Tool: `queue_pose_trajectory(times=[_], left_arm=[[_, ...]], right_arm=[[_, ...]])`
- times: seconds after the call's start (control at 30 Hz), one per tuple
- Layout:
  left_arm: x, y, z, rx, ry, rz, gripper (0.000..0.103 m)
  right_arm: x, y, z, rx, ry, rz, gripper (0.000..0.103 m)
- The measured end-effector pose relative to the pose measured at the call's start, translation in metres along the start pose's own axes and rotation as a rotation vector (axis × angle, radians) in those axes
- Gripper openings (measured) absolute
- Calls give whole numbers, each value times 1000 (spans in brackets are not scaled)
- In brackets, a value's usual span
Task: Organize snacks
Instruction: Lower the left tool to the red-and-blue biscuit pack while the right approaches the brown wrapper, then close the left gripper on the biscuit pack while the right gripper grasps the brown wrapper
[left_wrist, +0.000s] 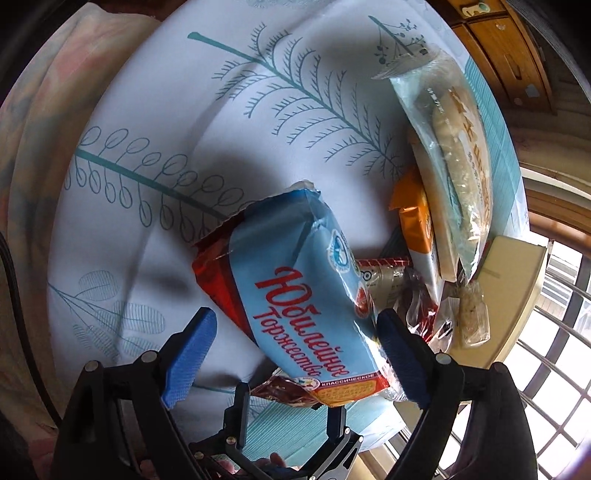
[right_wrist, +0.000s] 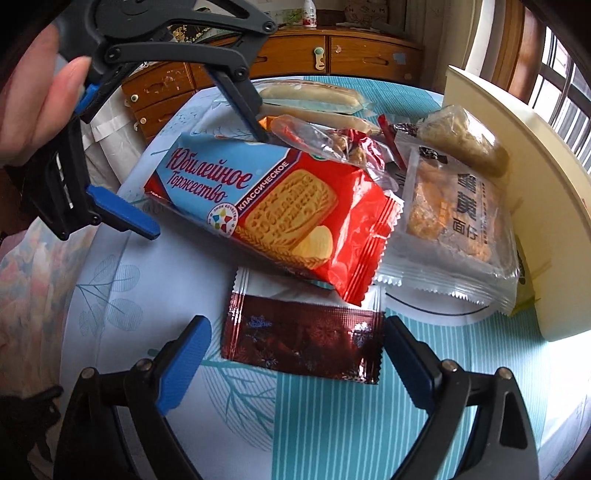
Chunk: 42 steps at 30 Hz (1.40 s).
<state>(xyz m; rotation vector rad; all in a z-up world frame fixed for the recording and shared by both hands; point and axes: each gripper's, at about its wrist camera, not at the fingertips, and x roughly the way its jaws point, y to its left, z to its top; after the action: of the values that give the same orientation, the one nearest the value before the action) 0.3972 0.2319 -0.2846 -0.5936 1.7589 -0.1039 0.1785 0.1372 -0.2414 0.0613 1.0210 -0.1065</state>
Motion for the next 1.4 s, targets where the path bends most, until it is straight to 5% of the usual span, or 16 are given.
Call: queue_pose_trajectory(times=[0.23, 0.47, 0.67, 0.93, 1.4], left_arm=[[16, 2, 5, -43, 31, -17, 87], [21, 2, 4, -64, 45, -46, 64], [21, 17, 5, -104, 65, -67, 56], [8, 54, 11, -166, 82, -55, 55], [-43, 86, -5, -164, -9, -64, 54]], right_arm=[[3, 5, -1, -61, -13, -10, 94], [0, 3, -2, -68, -22, -7, 84], [-5, 0, -1, -66, -11, -4, 74], [-14, -1, -4, -95, 33, 30, 52], [-38, -12, -16, -86, 57, 163, 41]])
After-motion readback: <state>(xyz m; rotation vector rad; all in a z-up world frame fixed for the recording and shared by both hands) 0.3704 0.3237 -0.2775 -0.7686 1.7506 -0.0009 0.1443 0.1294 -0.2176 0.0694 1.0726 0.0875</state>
